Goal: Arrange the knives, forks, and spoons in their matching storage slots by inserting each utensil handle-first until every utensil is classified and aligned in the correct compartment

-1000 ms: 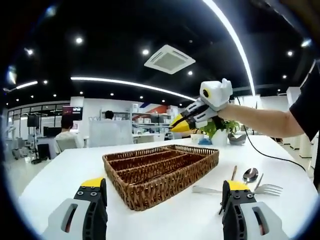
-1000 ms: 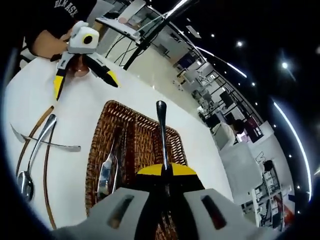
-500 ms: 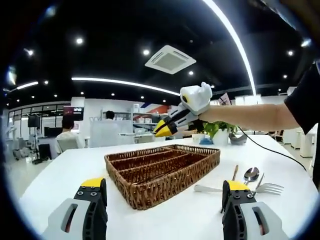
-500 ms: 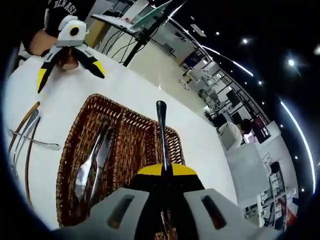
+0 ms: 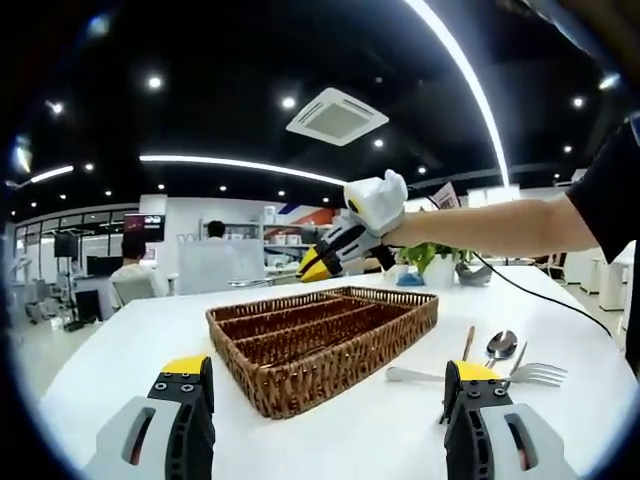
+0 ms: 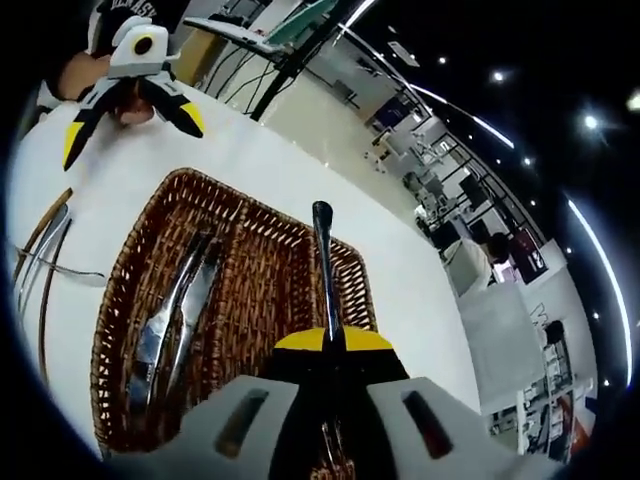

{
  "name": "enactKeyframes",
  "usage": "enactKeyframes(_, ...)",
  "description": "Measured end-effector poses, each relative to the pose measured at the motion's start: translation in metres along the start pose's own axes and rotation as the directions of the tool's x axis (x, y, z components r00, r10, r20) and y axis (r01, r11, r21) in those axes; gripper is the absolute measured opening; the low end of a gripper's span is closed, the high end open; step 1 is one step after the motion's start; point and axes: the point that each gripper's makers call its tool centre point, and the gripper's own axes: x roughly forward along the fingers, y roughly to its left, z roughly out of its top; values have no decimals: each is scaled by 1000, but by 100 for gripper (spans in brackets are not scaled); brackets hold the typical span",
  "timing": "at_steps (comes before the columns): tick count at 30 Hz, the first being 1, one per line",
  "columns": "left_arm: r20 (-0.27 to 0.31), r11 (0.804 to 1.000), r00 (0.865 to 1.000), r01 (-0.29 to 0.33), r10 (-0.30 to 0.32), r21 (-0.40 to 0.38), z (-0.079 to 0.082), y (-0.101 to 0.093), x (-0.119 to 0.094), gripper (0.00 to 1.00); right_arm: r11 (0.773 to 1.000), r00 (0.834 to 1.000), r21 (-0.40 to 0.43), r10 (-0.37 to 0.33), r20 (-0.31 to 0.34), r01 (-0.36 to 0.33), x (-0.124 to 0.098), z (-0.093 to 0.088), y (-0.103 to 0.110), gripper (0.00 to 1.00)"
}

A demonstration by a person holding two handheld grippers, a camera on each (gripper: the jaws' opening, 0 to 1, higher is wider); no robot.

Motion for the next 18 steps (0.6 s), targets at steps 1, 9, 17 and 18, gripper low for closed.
enactKeyframes(1, 0, 1000, 1000, 2, -2, 0, 0, 0, 0, 100, 1000, 1000, -2, 2, -2, -2, 0, -1, 0, 1)
enactKeyframes(9, -6, 1000, 1000, 2, -2, 5, -1, 0, 0, 100, 998, 998, -3, 59, -27, -59, 8, -11, 12, 1)
enactKeyframes(17, 2, 1000, 1000, 6, -6, -3, 0, 0, -1, 100, 996, 996, 41, 77, -45, -75, 21, -23, 18, 1)
enactKeyframes(18, 3, 1000, 1000, 5, -5, -3, 0, 0, -1, 100, 995, 995, 56, 86, -43, -83, 22, -24, 19, 1)
